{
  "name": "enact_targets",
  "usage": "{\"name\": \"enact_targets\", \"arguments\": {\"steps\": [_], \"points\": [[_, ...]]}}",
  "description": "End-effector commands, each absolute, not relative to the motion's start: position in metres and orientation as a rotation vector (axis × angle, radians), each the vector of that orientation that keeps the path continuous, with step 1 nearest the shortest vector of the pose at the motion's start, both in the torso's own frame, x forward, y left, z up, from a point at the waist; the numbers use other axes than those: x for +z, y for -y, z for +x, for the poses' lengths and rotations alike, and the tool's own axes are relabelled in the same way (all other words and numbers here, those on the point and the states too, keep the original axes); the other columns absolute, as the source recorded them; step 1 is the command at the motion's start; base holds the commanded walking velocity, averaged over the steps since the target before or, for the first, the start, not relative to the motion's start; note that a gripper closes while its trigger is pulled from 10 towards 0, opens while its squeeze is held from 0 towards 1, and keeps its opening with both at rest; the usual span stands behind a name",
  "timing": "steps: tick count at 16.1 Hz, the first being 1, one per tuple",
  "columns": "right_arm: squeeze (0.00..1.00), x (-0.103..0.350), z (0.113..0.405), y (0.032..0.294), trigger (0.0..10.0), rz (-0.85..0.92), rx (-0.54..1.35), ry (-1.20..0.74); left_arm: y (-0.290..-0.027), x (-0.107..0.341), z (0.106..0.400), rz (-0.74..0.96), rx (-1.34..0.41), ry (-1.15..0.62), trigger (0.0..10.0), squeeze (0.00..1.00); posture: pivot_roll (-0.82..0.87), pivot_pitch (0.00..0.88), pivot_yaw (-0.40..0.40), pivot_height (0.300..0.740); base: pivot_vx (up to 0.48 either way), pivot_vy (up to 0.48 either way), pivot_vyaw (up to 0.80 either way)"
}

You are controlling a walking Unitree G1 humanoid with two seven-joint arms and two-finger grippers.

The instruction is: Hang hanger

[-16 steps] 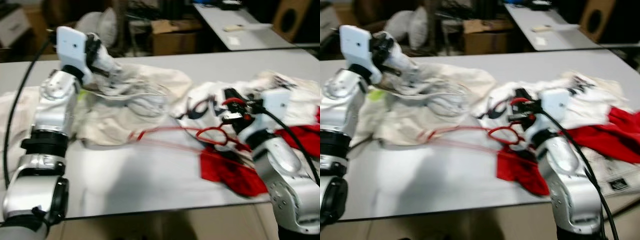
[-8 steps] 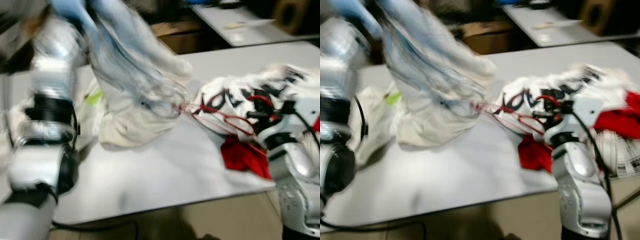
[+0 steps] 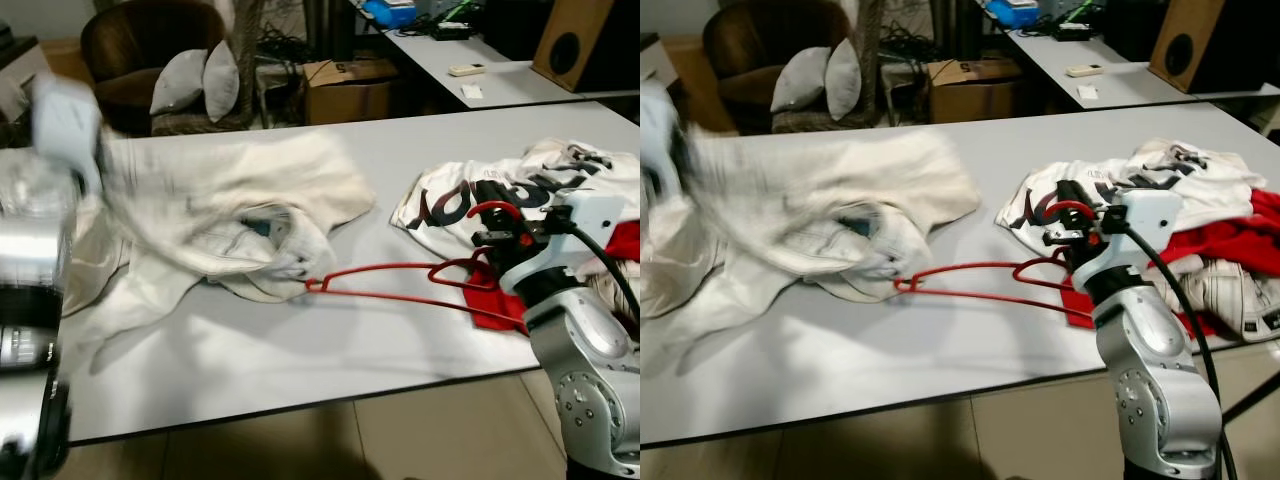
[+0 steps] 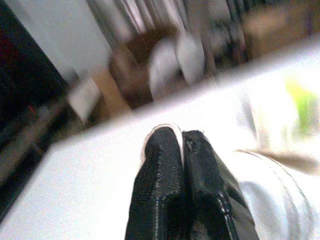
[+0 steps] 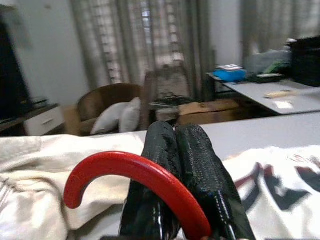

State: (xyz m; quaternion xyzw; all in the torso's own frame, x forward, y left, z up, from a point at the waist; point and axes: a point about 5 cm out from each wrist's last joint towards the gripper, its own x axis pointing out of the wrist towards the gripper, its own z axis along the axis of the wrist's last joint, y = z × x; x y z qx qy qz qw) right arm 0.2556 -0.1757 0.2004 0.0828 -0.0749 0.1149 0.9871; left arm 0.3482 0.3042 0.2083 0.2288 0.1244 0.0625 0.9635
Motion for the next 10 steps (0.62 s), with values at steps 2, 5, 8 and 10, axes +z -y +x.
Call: {"name": "enact_targets", "arguments": {"steps": [2, 5, 8, 10], "points": [[0.0, 0.202, 0.256, 0.17, 10.0, 0.173, 0.285, 0.146, -0.305, 0.166, 0.324, 0.594, -0.083, -0.536, 10.0, 0.0, -0.06, 0.003, 0.035, 0.74, 0.0, 0.0, 0.0], [0.0, 0.204, 0.259, 0.17, 10.0, 0.179, 0.305, 0.151, -0.317, 0.175, 0.324, 0.528, -0.024, -0.469, 10.0, 1.0, -0.05, 0.0, 0.029, 0.74, 0.0, 0.0, 0.0], [0.0, 0.203, 0.256, 0.169, 10.0, 0.178, 0.34, 0.153, -0.346, 0.212, 0.317, 0.366, -0.046, -0.403, 10.0, 1.0, -0.04, 0.0, 0.039, 0.74, 0.0, 0.0, 0.0], [0.0, 0.202, 0.255, 0.17, 10.0, 0.181, 0.364, 0.152, -0.363, 0.222, 0.305, 0.28, -0.11, -0.4, 10.0, 1.0, -0.04, 0.0, 0.046, 0.74, 0.0, 0.0, 0.0]]}}
